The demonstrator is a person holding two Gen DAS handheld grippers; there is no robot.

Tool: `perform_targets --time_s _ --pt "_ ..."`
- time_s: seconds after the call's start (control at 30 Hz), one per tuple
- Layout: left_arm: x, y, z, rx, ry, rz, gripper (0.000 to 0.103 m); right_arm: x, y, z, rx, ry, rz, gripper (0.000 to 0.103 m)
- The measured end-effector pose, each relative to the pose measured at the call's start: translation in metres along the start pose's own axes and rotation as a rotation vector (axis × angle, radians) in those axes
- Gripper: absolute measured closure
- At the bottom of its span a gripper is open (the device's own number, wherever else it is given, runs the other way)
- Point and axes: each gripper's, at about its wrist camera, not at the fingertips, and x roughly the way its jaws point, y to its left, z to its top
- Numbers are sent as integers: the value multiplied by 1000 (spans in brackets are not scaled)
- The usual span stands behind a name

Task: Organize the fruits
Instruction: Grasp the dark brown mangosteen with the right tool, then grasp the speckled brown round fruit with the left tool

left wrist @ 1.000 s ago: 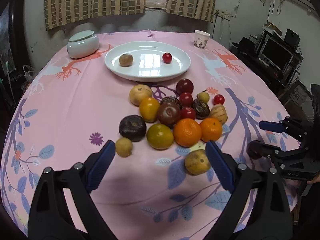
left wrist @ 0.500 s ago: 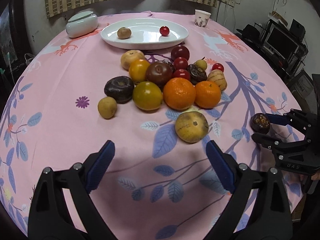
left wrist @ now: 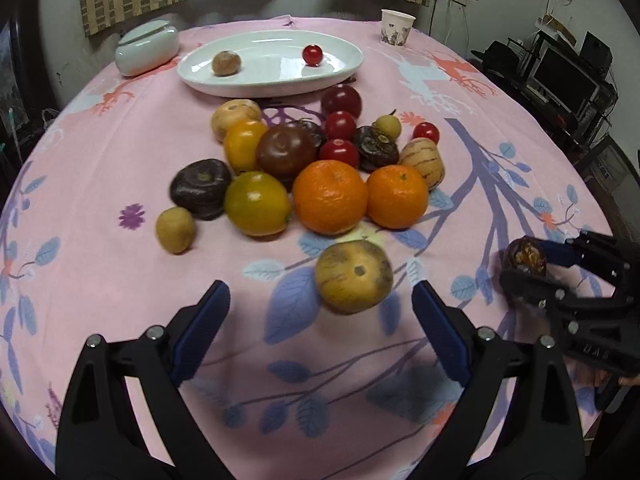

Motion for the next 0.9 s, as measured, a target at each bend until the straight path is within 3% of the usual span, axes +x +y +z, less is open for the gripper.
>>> perform_targets --time_s 0.13,0.2,0.33,0.37,0.6,0.9 --pt "13 -11 4 3 24 0 14 0 2 -2 -12 4 25 60" --pt "19 -15 5 13 46 -1 35 0 4 -3 -21 -1 40 60" --pt "21 -18 7 22 32 30 46 1 9 -5 -50 2 53 60" --pt "21 -19 8 30 26 32 61 1 9 -4 -53 1 54 60" --pt "17 -8 9 6 34 3 62 -3 8 0 -52 -10 45 60" --pt "-15 5 10 27 -15 -1 62 -8 15 12 -57 -31 47 60"
